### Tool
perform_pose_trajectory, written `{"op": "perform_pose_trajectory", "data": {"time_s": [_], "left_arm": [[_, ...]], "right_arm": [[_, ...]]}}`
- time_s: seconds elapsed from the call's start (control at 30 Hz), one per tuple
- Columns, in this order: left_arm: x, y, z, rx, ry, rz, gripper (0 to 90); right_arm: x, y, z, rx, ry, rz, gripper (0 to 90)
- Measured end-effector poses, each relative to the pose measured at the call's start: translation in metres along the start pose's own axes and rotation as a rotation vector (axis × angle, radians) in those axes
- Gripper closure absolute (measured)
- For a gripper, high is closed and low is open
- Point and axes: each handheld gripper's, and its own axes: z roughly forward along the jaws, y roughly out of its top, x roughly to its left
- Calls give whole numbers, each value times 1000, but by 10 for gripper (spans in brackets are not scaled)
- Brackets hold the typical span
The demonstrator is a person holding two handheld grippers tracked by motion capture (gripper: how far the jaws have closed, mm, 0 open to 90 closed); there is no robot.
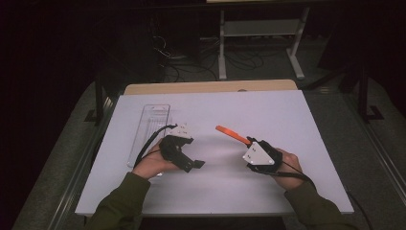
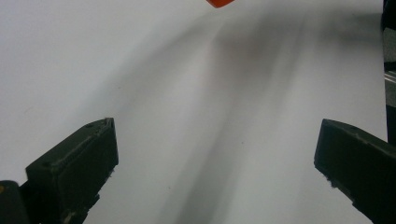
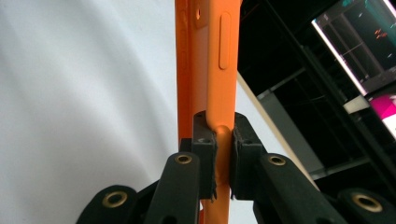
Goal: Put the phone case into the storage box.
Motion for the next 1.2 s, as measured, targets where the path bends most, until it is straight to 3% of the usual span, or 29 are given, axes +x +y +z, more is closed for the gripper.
{"op": "perform_pose_trajectory", "data": {"time_s": [0.27, 0.5, 0.73, 0.9, 1.2], "left_arm": [[0, 0, 0, -4, 4, -7, 0], [0, 0, 0, 0, 2, -4, 0], [0, 0, 0, -2, 9, -6, 0], [1, 1, -1, 5, 15, 4, 0], [3, 4, -4, -28, 46, -27, 0]], "right_arm": [[-5, 0, 2, 18, 42, 80, 811], [-8, 0, 4, 27, 91, 235, 812], [-13, 0, 4, 45, 130, 347, 812], [-18, -2, 5, 41, 157, 403, 812], [-24, -4, 7, 48, 197, 494, 812]]}}
